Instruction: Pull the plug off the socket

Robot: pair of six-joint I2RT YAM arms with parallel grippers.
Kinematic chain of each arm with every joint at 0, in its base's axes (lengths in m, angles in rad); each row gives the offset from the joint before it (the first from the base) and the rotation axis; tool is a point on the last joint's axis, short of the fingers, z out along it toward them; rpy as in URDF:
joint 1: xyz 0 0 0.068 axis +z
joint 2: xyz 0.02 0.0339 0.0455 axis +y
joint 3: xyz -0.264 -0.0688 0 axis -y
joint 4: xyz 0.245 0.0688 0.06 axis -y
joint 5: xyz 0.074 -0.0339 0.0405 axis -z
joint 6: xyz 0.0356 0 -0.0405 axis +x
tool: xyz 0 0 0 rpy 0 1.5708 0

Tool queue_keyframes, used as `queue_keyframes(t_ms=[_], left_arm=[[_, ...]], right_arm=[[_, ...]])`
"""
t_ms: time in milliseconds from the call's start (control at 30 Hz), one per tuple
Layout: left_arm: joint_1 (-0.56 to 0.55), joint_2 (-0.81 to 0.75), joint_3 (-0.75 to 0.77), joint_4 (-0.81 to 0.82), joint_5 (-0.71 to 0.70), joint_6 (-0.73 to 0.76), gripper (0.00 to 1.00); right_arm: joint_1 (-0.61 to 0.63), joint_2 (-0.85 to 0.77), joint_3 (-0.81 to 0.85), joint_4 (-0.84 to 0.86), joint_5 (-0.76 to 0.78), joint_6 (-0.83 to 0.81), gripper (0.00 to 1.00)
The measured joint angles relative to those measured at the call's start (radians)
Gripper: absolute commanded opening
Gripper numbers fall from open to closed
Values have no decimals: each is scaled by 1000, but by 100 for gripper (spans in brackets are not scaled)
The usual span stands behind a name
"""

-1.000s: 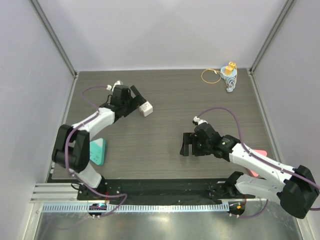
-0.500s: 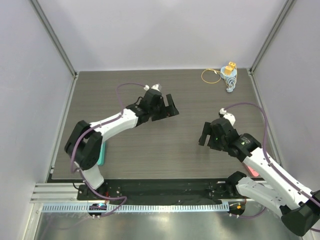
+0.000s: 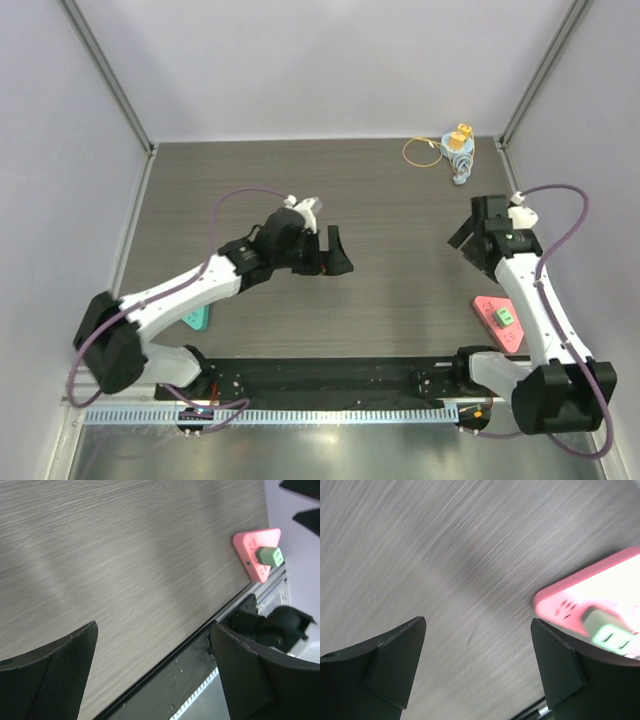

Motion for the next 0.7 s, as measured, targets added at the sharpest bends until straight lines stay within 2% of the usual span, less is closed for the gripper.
queue_keyframes(t_ms=[167, 333, 500, 700], left_arm=[[6, -241, -96, -61, 0, 41, 95], [6, -325, -143, -78, 26, 55, 96], [6, -335, -191, -92, 71, 60, 97], [6, -355, -232, -94, 135, 54, 97]], right_arm=[[-285, 59, 30, 26, -13, -20, 93], [-541, 64, 27, 49, -45, -24, 98], [-667, 102, -23, 89, -70, -32, 99], [-721, 122, -135, 131, -96, -31, 100]])
